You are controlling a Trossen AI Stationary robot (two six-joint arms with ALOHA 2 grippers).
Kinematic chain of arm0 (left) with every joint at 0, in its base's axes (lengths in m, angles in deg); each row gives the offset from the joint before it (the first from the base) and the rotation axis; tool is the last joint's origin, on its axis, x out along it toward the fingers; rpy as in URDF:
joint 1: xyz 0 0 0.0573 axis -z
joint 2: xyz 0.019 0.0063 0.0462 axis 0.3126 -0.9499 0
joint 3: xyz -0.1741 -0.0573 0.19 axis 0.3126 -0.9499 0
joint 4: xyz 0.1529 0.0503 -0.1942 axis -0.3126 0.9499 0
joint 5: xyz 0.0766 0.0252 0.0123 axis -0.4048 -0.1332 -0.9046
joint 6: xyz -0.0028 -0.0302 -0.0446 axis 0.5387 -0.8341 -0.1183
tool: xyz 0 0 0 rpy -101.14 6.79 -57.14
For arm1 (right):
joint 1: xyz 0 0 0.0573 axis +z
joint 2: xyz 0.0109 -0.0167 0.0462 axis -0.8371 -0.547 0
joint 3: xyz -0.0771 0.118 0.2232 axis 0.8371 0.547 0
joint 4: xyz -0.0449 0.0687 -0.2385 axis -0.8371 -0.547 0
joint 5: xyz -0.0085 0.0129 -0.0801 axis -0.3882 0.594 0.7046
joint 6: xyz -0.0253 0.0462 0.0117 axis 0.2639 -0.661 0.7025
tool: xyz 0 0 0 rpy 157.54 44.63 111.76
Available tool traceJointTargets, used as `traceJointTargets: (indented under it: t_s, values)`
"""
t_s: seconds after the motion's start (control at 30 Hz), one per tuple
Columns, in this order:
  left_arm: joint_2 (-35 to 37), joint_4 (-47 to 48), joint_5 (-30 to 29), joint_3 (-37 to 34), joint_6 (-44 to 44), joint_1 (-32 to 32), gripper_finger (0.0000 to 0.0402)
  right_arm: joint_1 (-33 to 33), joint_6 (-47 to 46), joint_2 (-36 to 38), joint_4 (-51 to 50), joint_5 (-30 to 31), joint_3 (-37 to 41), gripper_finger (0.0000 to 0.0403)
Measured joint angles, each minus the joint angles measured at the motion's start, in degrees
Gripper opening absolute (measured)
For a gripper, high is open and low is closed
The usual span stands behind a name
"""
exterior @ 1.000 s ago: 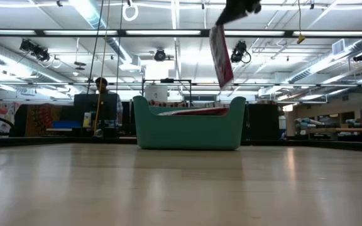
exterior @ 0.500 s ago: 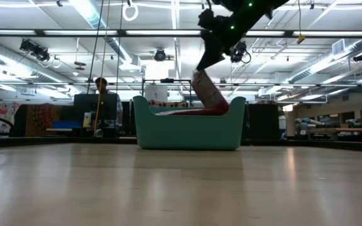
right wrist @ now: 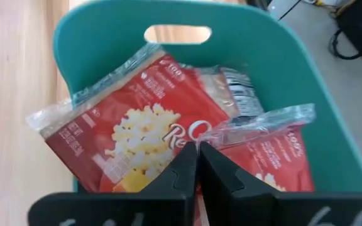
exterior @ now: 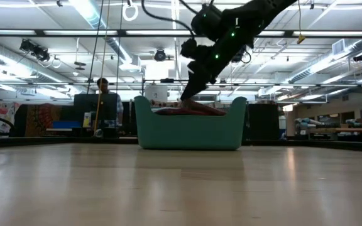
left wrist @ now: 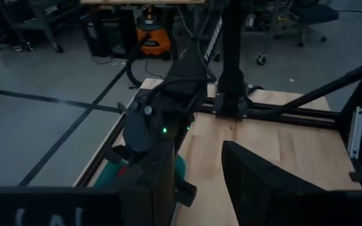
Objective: Sort popcorn bags into baskets
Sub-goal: Put the red popcorn bag into the blue bin
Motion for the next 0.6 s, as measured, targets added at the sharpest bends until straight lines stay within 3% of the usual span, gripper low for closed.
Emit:
traceJointTargets:
  t_s: [0.33,0.6]
  values:
    - [0.00,0.02,-1.22,0.00,0.05,0.00,0.0139,-2.84,2.36,-1.50,0.38,-3.43,-0.02,0.0037]
    - [-0.02,0.04,-1.24,0.00,0.09,0.00,0.0139,-4.10,1.88,-1.28,-0.56,-3.79,-0.02,0.0103]
